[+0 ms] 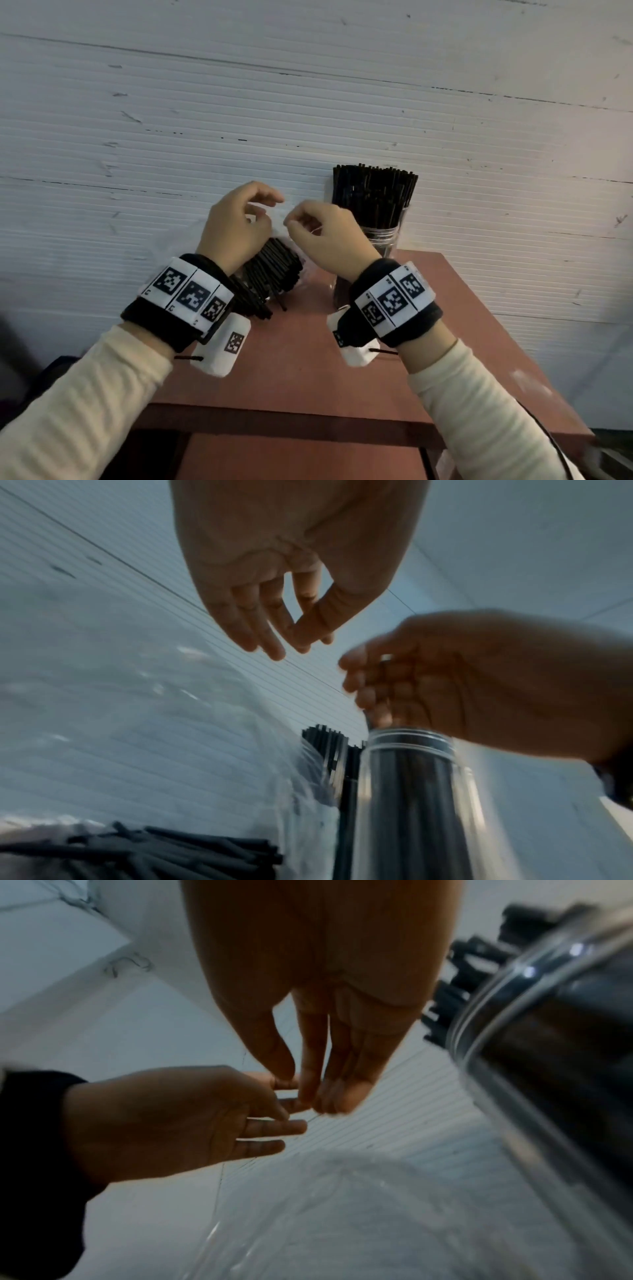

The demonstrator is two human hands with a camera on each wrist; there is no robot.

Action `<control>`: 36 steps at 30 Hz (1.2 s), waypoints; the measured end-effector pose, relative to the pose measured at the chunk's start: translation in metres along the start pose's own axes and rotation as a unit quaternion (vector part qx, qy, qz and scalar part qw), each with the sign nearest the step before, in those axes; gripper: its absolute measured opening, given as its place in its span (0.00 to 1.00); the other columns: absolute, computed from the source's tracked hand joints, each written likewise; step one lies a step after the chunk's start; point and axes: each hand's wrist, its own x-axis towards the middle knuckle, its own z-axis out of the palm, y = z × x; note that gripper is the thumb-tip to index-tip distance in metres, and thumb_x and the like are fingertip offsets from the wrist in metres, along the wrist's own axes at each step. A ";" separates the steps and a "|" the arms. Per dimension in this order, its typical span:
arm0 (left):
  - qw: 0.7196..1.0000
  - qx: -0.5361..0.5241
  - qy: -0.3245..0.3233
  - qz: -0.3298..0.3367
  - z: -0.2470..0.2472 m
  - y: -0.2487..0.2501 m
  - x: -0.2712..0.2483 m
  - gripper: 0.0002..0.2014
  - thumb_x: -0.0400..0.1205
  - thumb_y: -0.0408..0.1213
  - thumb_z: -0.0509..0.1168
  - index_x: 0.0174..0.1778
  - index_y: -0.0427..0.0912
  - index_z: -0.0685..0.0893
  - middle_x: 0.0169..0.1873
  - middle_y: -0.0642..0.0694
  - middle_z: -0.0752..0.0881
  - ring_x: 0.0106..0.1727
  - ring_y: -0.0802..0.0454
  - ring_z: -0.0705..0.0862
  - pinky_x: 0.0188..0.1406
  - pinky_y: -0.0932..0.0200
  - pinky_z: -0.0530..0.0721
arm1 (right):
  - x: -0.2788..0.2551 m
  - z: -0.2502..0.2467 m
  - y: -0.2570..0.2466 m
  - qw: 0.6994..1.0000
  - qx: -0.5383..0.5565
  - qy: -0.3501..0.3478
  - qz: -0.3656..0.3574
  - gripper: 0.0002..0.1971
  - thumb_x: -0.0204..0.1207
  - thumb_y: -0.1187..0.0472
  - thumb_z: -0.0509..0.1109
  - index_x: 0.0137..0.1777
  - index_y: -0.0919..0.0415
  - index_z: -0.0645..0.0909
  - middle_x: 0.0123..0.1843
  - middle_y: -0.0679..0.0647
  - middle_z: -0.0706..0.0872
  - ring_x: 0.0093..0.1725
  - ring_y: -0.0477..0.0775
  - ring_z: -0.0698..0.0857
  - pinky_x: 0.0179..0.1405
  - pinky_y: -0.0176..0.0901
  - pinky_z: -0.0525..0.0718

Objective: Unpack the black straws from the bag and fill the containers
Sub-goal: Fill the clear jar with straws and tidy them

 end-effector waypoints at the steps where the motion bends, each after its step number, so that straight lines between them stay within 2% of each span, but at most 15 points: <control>1: 1.000 0.024 0.007 -0.004 -0.009 -0.005 -0.001 0.19 0.75 0.24 0.61 0.48 0.55 0.85 0.52 0.58 0.86 0.53 0.59 0.83 0.48 0.69 0.76 | 0.001 0.008 -0.001 0.997 -0.015 -0.062 0.035 0.09 0.79 0.59 0.67 0.52 0.62 0.86 0.45 0.51 0.88 0.45 0.50 0.84 0.46 0.38 0.79; 3: 0.997 0.076 -0.002 -0.020 -0.025 -0.019 -0.002 0.16 0.75 0.29 0.64 0.49 0.57 0.85 0.56 0.52 0.85 0.57 0.52 0.82 0.55 0.59 0.79 | 0.004 0.023 -0.003 0.973 -0.072 -0.203 0.086 0.15 0.82 0.52 0.64 0.60 0.62 0.84 0.54 0.55 0.87 0.55 0.55 0.84 0.53 0.41 0.79; 5: 0.989 0.128 -0.055 -0.045 -0.038 -0.029 -0.003 0.15 0.75 0.31 0.67 0.53 0.56 0.85 0.58 0.44 0.85 0.56 0.45 0.82 0.57 0.50 0.79 | 0.006 0.037 -0.007 0.934 -0.125 -0.315 0.109 0.22 0.84 0.47 0.61 0.68 0.63 0.79 0.63 0.59 0.85 0.62 0.60 0.82 0.62 0.46 0.79; 8: 0.979 0.146 -0.126 -0.068 -0.050 -0.039 -0.005 0.19 0.78 0.27 0.67 0.63 0.48 0.84 0.67 0.43 0.83 0.67 0.46 0.80 0.55 0.60 0.74 | 0.010 0.060 -0.003 0.903 -0.161 -0.374 0.136 0.27 0.83 0.43 0.60 0.76 0.58 0.70 0.72 0.56 0.78 0.70 0.57 0.78 0.68 0.47 0.74; 12: 0.972 0.140 -0.171 -0.079 -0.058 -0.047 -0.008 0.28 0.78 0.19 0.61 0.69 0.50 0.81 0.74 0.50 0.77 0.77 0.51 0.71 0.61 0.63 0.69 | 0.018 0.080 -0.003 0.892 -0.178 -0.387 0.152 0.34 0.79 0.37 0.63 0.81 0.54 0.64 0.77 0.56 0.73 0.73 0.58 0.75 0.71 0.49 0.74; 15: 0.971 0.112 -0.204 -0.054 -0.059 -0.051 -0.005 0.34 0.76 0.15 0.60 0.66 0.61 0.80 0.74 0.53 0.77 0.77 0.54 0.72 0.64 0.63 0.73 | 0.024 0.090 -0.008 0.895 -0.160 -0.387 0.156 0.35 0.78 0.39 0.66 0.81 0.54 0.65 0.76 0.57 0.74 0.72 0.59 0.76 0.71 0.50 0.75; 18: 0.976 0.067 -0.204 -0.038 -0.059 -0.056 -0.001 0.38 0.75 0.15 0.59 0.59 0.70 0.80 0.73 0.54 0.78 0.73 0.55 0.77 0.64 0.59 0.80 | 0.027 0.103 -0.009 0.880 -0.179 -0.407 0.167 0.39 0.74 0.38 0.70 0.81 0.50 0.63 0.76 0.57 0.74 0.71 0.60 0.77 0.70 0.51 0.76; 20: 0.979 0.049 -0.195 -0.038 -0.060 -0.057 0.001 0.36 0.76 0.14 0.57 0.61 0.66 0.82 0.72 0.56 0.79 0.73 0.59 0.76 0.66 0.67 0.76 | 0.028 0.109 -0.009 0.880 -0.198 -0.399 0.165 0.39 0.73 0.40 0.72 0.82 0.49 0.61 0.76 0.59 0.74 0.71 0.63 0.76 0.66 0.49 0.76; 22: 0.981 0.036 -0.188 -0.036 -0.059 -0.057 0.002 0.35 0.75 0.13 0.56 0.62 0.60 0.83 0.70 0.58 0.80 0.75 0.61 0.73 0.75 0.62 0.69 | 0.028 0.110 -0.011 0.885 -0.196 -0.393 0.153 0.40 0.74 0.45 0.74 0.83 0.48 0.59 0.76 0.62 0.73 0.71 0.66 0.76 0.63 0.50 0.78; 24: 0.983 0.030 -0.174 -0.045 -0.060 -0.059 0.002 0.35 0.74 0.12 0.55 0.63 0.56 0.83 0.67 0.59 0.80 0.75 0.62 0.73 0.78 0.61 0.65 | 0.027 0.109 -0.012 0.888 -0.204 -0.392 0.127 0.40 0.77 0.50 0.72 0.84 0.46 0.54 0.77 0.64 0.70 0.71 0.67 0.75 0.62 0.50 0.77; 27: 0.984 0.050 -0.161 -0.057 -0.062 -0.065 0.002 0.35 0.74 0.14 0.56 0.65 0.57 0.82 0.70 0.56 0.80 0.73 0.58 0.75 0.71 0.59 0.73 | 0.027 0.110 -0.011 0.875 -0.239 -0.407 0.105 0.39 0.79 0.53 0.70 0.84 0.41 0.52 0.76 0.67 0.67 0.69 0.70 0.74 0.56 0.50 0.75; 29: 0.983 0.060 -0.161 -0.058 -0.064 -0.068 0.003 0.35 0.74 0.15 0.57 0.65 0.61 0.82 0.72 0.55 0.80 0.69 0.53 0.80 0.62 0.51 0.80 | 0.028 0.114 -0.008 0.870 -0.248 -0.414 0.098 0.36 0.78 0.54 0.70 0.82 0.38 0.56 0.71 0.67 0.68 0.63 0.71 0.77 0.50 0.49 0.73; 30: 0.983 0.064 -0.163 -0.059 -0.065 -0.069 0.003 0.35 0.75 0.16 0.57 0.65 0.63 0.81 0.72 0.56 0.79 0.66 0.51 0.82 0.57 0.52 0.81 | 0.028 0.115 -0.007 0.871 -0.245 -0.413 0.098 0.35 0.77 0.55 0.70 0.80 0.38 0.59 0.69 0.66 0.68 0.60 0.70 0.78 0.49 0.48 0.74; 33: 0.981 0.084 -0.166 -0.060 -0.068 -0.072 0.005 0.35 0.75 0.19 0.59 0.64 0.68 0.80 0.73 0.57 0.78 0.54 0.46 0.79 0.43 0.55 0.80 | 0.028 0.112 -0.004 0.888 -0.202 -0.400 0.102 0.28 0.75 0.61 0.72 0.74 0.47 0.70 0.63 0.63 0.72 0.49 0.62 0.79 0.49 0.50 0.82; 36: 0.980 0.086 -0.172 -0.057 -0.069 -0.074 0.005 0.36 0.74 0.20 0.60 0.63 0.70 0.80 0.73 0.57 0.77 0.51 0.45 0.78 0.43 0.59 0.75 | 0.027 0.107 0.001 0.914 -0.141 -0.365 0.111 0.21 0.74 0.66 0.74 0.67 0.57 0.77 0.54 0.54 0.75 0.46 0.55 0.79 0.51 0.48 0.86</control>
